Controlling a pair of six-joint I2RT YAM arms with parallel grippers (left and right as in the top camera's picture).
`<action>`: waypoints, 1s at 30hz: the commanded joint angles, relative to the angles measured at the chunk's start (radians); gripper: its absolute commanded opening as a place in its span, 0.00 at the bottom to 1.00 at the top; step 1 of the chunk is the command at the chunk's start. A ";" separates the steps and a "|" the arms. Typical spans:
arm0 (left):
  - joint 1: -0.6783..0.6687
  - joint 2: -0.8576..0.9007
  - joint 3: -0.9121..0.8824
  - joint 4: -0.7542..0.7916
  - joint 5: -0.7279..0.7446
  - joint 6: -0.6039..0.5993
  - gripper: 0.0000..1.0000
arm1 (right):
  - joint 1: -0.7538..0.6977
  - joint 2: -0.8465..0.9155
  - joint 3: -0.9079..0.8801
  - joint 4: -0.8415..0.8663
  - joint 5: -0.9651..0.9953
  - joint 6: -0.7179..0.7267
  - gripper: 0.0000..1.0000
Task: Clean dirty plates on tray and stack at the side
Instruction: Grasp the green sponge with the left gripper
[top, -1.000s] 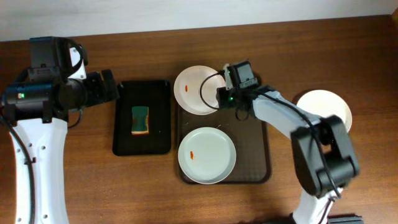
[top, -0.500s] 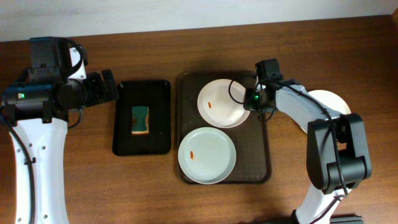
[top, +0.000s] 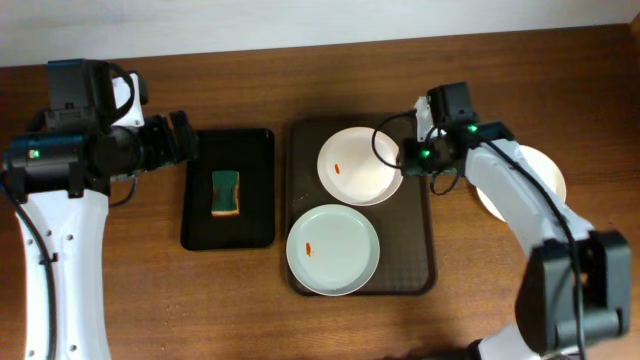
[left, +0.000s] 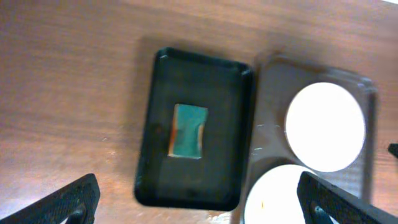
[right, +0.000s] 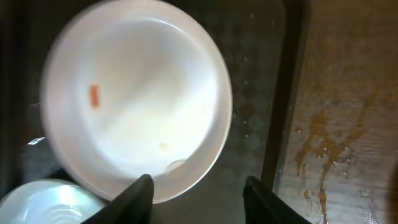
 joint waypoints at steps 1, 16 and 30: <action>-0.010 0.009 0.007 0.000 0.062 0.002 1.00 | -0.005 -0.063 0.020 -0.047 -0.050 -0.021 0.49; -0.159 0.527 -0.341 0.350 -0.199 -0.126 0.41 | -0.004 -0.065 0.020 -0.090 -0.050 -0.021 0.50; -0.159 0.523 -0.228 0.229 -0.179 -0.087 0.77 | -0.004 -0.065 0.020 -0.090 -0.050 -0.021 0.50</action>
